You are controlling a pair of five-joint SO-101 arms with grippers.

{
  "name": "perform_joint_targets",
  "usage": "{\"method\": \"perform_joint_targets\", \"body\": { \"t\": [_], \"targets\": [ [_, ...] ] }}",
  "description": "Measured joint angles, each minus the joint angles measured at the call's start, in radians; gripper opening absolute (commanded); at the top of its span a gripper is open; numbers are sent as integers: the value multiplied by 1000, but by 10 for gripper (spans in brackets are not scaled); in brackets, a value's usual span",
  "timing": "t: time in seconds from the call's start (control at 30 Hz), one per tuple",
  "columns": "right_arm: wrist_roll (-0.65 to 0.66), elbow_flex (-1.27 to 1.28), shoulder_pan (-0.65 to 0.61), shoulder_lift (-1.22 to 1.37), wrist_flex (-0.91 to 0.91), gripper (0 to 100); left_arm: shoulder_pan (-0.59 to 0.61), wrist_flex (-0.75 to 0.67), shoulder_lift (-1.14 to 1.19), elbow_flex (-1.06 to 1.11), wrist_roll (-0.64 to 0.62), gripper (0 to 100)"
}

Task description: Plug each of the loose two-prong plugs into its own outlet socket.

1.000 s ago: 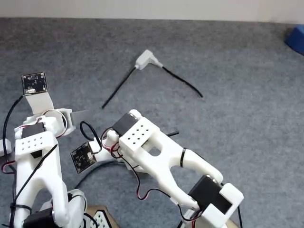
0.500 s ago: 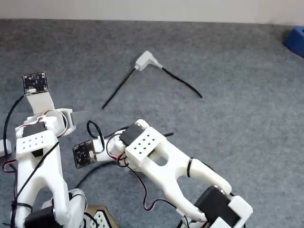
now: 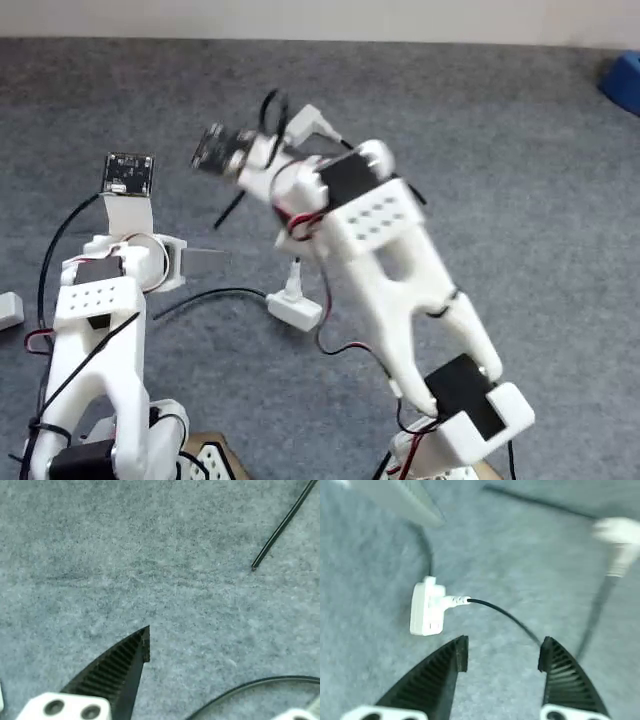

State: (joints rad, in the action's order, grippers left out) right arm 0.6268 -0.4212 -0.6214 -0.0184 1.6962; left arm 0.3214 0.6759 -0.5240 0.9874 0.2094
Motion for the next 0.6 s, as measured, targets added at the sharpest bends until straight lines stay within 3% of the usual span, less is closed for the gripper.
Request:
{"method": "perform_joint_targets", "body": {
  "t": [0.13, 0.23, 0.37, 0.5, 0.6],
  "targets": [
    [-97, -104, 110, -84, 46, 221, -55, 48, 0, 0, 57, 511],
    [-226, -64, 227, -137, 48, 221, -175, 157, 0, -14, 121, 511],
    [-385, 204, 345, -169, 12, 221, -311, 354, 0, -132, 132, 511],
    [-431, 572, 382, -256, -206, 221, -459, 535, 23, -265, 192, 510],
    [-457, 870, 394, -367, -400, 221, -545, 592, 123, -356, 218, 510]
  ]
}}
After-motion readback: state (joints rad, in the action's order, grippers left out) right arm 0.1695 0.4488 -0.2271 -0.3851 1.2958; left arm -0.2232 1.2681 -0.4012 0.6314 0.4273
